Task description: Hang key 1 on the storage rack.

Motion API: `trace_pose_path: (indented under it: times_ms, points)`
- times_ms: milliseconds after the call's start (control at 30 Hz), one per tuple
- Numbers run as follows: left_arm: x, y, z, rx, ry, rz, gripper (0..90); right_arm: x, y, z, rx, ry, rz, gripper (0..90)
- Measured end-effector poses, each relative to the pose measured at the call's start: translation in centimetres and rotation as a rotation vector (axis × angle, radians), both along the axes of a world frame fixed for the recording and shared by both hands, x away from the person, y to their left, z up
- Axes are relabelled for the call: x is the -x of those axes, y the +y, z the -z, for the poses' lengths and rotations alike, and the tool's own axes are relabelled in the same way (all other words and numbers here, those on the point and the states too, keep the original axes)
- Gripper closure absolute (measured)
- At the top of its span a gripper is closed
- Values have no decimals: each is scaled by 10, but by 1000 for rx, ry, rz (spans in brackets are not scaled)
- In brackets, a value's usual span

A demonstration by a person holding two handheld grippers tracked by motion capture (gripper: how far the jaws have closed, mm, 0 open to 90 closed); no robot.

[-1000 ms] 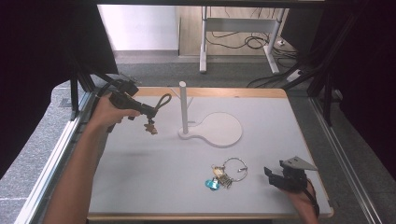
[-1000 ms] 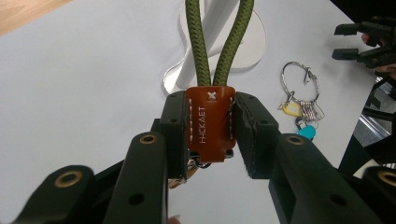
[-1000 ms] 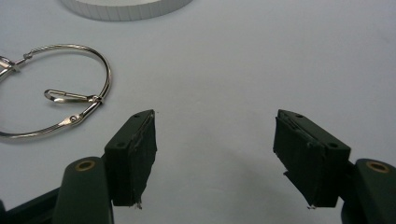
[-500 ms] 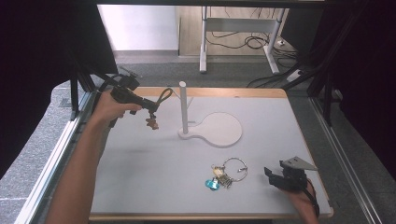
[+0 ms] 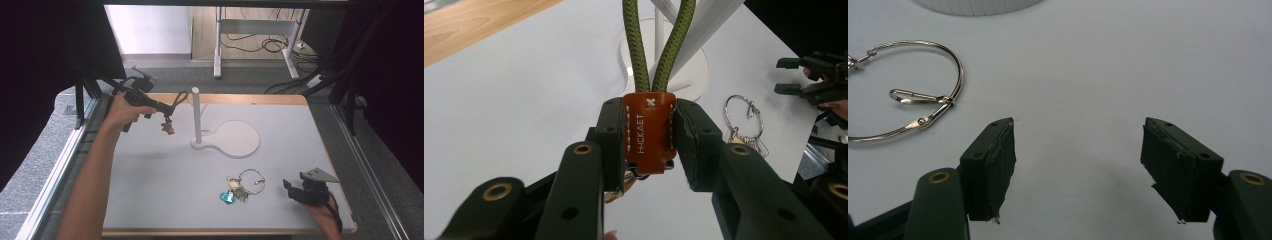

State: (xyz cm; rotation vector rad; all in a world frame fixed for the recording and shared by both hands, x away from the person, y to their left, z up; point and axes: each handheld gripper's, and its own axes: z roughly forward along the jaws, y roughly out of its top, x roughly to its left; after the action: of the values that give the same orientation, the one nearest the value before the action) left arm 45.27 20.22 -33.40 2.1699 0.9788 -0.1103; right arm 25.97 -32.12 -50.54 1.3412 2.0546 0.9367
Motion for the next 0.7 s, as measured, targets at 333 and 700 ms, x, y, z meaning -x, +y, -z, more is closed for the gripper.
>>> trace_pose_path:
  times_ms: [333,700]
  points:
    - [-3,-12,9,-19,11,12,665,0,0,1,5,2,-1,301]
    - [-1,-25,22,-43,17,40,662,0,0,0,3,2,1,301]
